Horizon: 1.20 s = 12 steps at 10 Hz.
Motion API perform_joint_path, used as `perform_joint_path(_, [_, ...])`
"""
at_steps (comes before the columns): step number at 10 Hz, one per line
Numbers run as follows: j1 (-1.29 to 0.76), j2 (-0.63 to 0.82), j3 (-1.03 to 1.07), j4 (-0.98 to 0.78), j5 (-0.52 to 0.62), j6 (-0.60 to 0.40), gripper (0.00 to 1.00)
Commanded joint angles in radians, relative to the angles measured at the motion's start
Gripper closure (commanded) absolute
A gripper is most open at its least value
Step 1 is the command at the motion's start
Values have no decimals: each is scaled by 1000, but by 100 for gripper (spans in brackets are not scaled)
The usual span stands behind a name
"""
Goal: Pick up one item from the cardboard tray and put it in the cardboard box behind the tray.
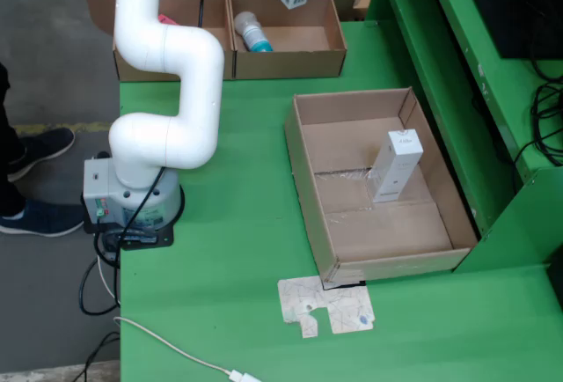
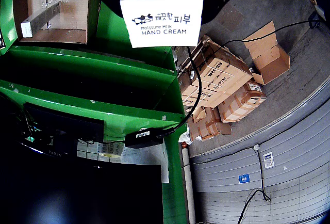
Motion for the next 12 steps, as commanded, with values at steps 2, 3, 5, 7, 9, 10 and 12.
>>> perform_joint_path(2, [6,28,24,10,-11,5,100])
perform_joint_path(3, [-4,20,24,-5,11,22,100])
perform_joint_path(5, [-15,-4,24,30,19,15,100])
perform_joint_path(7, [-8,0,24,5,20,44,100])
perform_joint_path(9, [-8,0,24,5,20,44,100])
perform_joint_path(10, [3,-3,24,-8,18,63,100])
perform_joint_path(12, [12,-17,24,12,8,62,100])
